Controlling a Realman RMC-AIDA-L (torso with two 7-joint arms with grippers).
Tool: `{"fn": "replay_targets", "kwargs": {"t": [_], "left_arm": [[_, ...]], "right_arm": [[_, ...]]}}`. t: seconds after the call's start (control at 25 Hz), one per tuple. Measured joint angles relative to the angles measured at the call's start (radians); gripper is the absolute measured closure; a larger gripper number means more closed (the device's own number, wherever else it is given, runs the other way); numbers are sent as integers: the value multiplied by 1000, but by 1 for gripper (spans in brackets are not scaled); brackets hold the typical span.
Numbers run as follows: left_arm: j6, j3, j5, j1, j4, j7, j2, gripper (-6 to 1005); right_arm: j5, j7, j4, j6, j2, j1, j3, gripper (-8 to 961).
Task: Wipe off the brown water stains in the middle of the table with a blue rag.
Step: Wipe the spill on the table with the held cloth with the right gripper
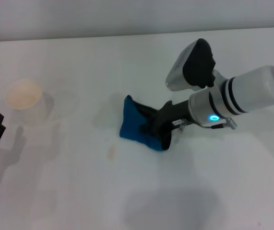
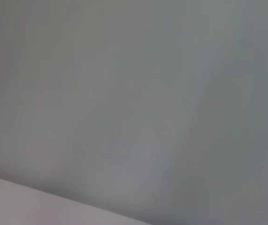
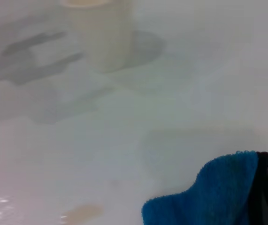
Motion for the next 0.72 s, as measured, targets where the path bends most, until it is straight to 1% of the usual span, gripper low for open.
{"fn": "replay_targets", "kwargs": {"t": [0.08,0.28,0.44,0.6,0.72], "left_arm": [[1,0,0,0,0,0,0,214],[14,0,0,3,0,0,0,213],[24,0,0,7,0,0,0,213],[26,0,0,8,0,0,0,213],[26,0,2,6,0,0,0,213]], "right_arm": [[-28,2,5,7,-2,0,31,851],[-138,4,19,20,-4,-12,174,847],[-195,3,51,48,-7,-15,276,844],[-195,1,63,42,-5,-15,296,840],[-184,2,63,4,3,-13,276,838]]}}
